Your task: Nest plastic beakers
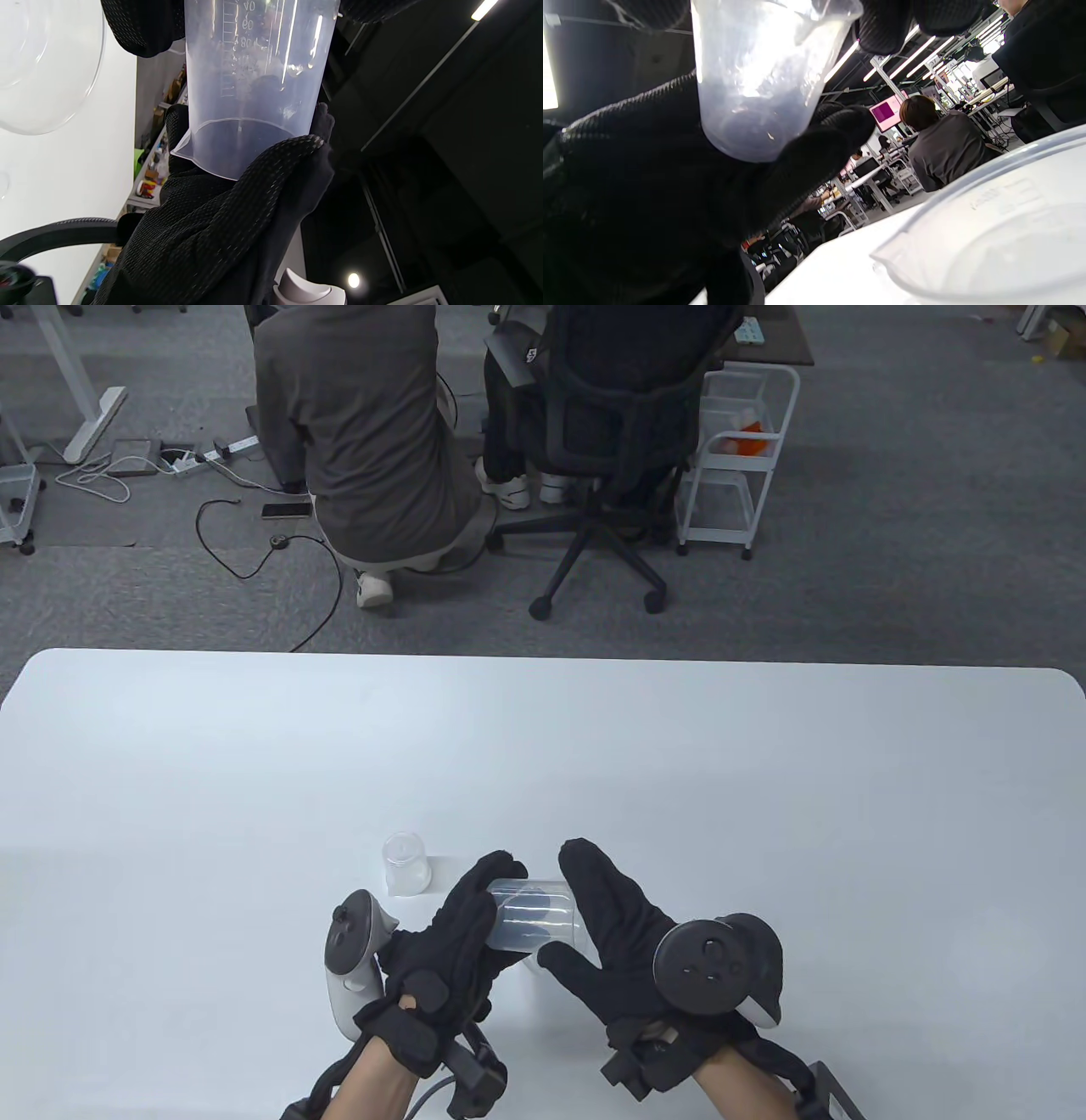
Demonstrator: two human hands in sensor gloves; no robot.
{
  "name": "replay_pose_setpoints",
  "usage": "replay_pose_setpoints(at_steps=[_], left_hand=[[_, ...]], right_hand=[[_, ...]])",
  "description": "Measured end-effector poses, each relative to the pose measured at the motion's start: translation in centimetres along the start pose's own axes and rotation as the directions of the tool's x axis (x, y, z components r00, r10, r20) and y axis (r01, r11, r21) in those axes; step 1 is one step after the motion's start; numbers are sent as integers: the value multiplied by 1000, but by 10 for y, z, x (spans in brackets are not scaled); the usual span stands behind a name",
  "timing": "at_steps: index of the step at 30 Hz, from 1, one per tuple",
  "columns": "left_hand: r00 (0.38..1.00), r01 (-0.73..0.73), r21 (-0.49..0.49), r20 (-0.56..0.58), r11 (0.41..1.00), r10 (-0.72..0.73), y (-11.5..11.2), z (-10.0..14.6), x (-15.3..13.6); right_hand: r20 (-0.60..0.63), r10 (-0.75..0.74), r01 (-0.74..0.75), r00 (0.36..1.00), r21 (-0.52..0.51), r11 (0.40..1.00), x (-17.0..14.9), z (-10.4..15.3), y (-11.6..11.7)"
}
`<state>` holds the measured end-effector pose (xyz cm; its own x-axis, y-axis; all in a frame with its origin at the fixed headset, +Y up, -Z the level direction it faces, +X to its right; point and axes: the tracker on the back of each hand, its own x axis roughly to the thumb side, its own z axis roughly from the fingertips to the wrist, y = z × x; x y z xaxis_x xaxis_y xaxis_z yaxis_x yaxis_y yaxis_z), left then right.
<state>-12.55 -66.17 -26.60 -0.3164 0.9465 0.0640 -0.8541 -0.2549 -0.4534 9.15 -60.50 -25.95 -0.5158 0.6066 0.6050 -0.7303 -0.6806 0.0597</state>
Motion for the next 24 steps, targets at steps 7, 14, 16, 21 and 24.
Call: replay_pose_setpoints(at_steps=[7, 14, 16, 21, 24], left_hand=[[953, 298, 73, 38, 952, -302, 2, 6, 0], [761, 619, 203, 87, 759, -643, 8, 18, 4], [674, 699, 249, 86, 671, -734, 9, 22, 3], [537, 797, 286, 69, 533, -841, 10, 28, -5], [489, 831, 274, 55, 485, -870, 11, 28, -10]], right_hand=[[21, 28, -28, 999, -17, 999, -1, 2, 0], [16, 190, -190, 982, -18, 982, -6, 4, 1], [14, 266, -265, 964, -13, 964, -8, 5, 3], [9, 399, -400, 917, 28, 916, -14, 4, 11], [5, 468, -467, 884, 67, 882, -18, 4, 17]])
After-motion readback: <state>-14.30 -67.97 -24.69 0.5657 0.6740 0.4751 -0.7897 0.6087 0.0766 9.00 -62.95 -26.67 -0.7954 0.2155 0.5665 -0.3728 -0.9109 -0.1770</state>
